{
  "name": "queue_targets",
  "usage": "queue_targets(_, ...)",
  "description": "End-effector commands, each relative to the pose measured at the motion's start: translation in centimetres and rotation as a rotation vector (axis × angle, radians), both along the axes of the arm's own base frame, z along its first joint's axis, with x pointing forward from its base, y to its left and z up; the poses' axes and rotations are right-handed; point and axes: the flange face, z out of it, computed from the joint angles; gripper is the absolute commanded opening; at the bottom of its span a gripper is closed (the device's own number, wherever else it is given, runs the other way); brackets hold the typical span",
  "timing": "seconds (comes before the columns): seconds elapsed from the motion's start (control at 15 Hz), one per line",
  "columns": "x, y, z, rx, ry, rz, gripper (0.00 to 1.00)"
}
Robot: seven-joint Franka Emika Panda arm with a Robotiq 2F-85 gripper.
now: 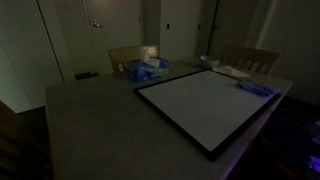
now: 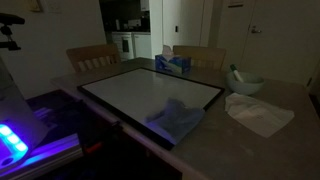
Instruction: Use the towel to wipe the whiteboard
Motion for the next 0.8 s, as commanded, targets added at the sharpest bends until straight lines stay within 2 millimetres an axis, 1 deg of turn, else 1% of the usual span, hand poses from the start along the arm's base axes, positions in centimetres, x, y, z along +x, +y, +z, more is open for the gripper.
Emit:
queue_targets(0.0, 0.02, -0.02, 0.07, 0.000, 0.001, 0.000, 1.00)
queue_targets(0.67, 0.02, -0.02, 0.07, 0.000, 0.001, 0.000, 1.00)
queue_targets(0.73, 0.95, -0.08, 0.35, 0.004, 0.007, 0.013, 1.00)
